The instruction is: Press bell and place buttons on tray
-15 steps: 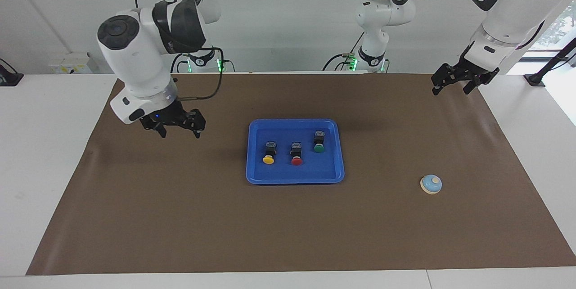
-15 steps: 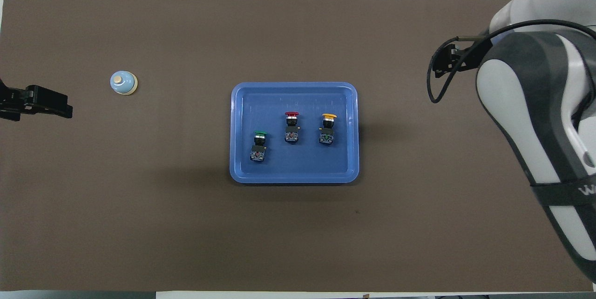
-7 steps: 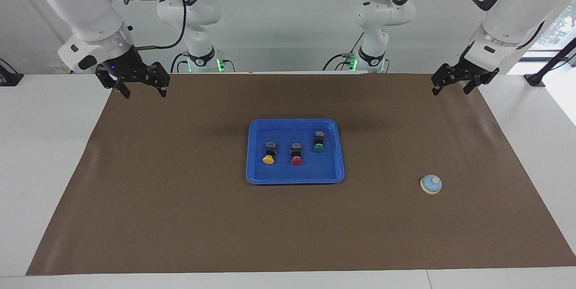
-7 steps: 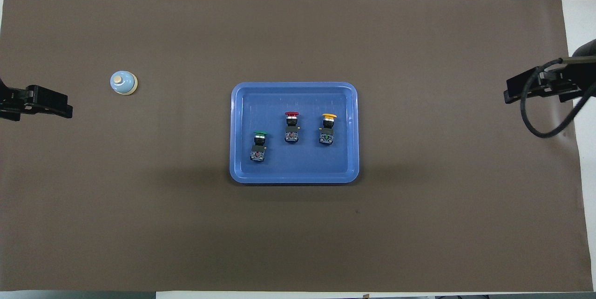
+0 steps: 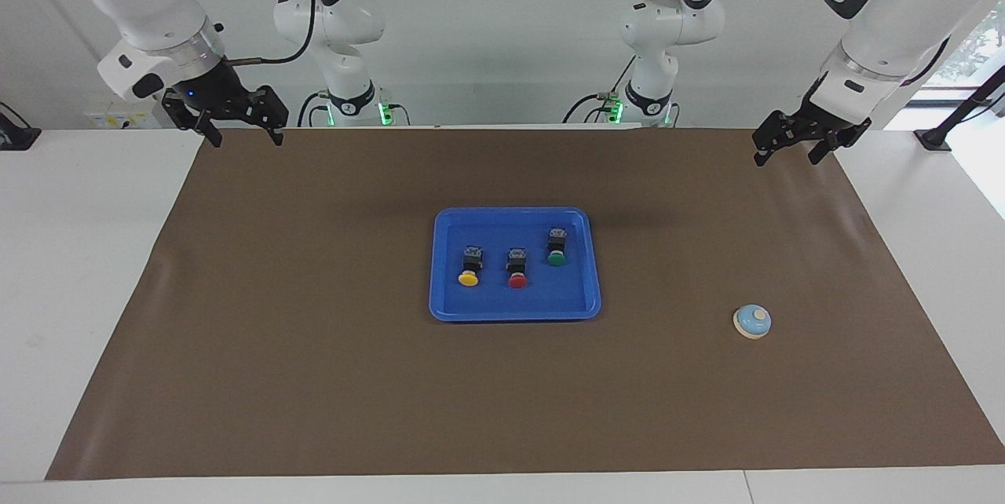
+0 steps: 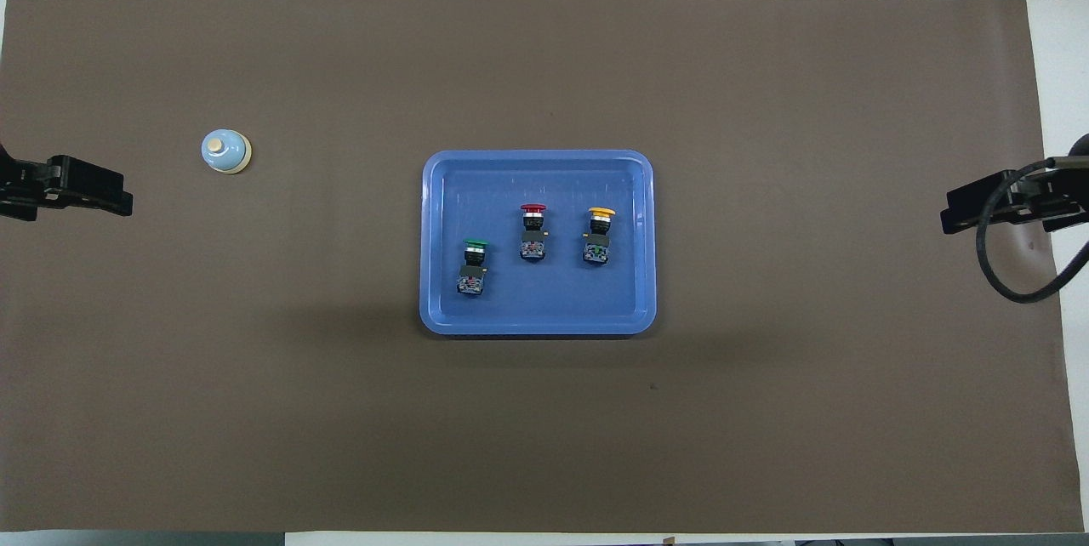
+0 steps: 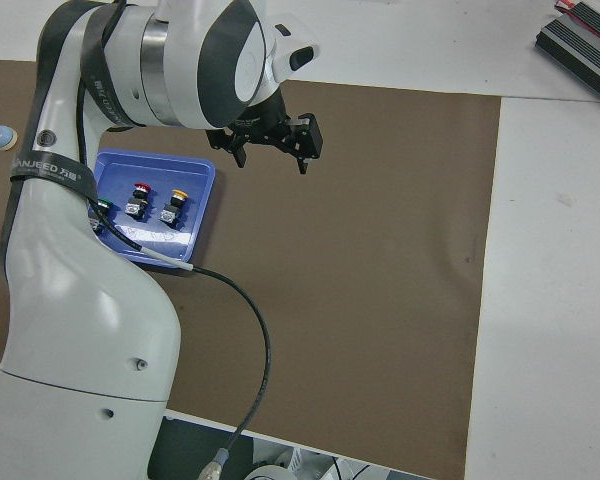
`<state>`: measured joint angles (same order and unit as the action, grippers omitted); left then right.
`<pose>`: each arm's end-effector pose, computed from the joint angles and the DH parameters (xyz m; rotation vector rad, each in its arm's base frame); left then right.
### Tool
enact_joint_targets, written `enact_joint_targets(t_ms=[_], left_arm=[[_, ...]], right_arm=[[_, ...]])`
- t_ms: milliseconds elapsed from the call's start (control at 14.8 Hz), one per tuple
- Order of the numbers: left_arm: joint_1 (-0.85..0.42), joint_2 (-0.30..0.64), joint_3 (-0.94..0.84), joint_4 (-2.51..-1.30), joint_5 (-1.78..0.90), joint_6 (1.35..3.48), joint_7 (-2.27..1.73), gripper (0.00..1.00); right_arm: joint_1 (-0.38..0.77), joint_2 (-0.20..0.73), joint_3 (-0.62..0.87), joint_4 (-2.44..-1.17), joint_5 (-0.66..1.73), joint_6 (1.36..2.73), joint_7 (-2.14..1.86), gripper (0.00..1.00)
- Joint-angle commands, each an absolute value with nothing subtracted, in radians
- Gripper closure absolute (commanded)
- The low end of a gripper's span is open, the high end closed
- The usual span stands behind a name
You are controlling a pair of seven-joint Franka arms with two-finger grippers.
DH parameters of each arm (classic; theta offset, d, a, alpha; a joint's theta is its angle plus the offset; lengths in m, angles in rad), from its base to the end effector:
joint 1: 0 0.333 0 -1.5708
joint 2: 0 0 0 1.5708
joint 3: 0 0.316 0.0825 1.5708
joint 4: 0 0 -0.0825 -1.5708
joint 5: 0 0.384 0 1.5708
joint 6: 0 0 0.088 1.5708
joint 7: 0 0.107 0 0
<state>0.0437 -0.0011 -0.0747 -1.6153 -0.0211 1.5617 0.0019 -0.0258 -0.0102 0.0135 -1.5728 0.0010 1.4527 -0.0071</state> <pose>0.5513 -0.0194 0.6034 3.1199 -0.0508 -0.0824 0.5383 -0.0065 0.6195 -3.1349 0.0081 0.1724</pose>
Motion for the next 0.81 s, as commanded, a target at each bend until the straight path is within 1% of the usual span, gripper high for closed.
enact_joint_targets(t_ms=[0,542,745], left_arm=[[0.044,-0.003,-0.072,-1.611,-0.029,1.554,-0.005,0.0],[0.044,-0.003,-0.072,-1.611,-0.029,1.554,-0.005,0.0],[0.044,-0.003,-0.072,-1.611,-0.029,1.554,-0.005,0.0]], right_arm=[[-0.048,-0.034,0.034,-1.601,-0.024,1.473,-0.038,0.0],[-0.043,-0.034,0.034,-1.598,-0.021,1.482,-0.028,0.0],[-0.048,-0.037,0.034,-1.603,-0.02,1.463,-0.034,0.0]])
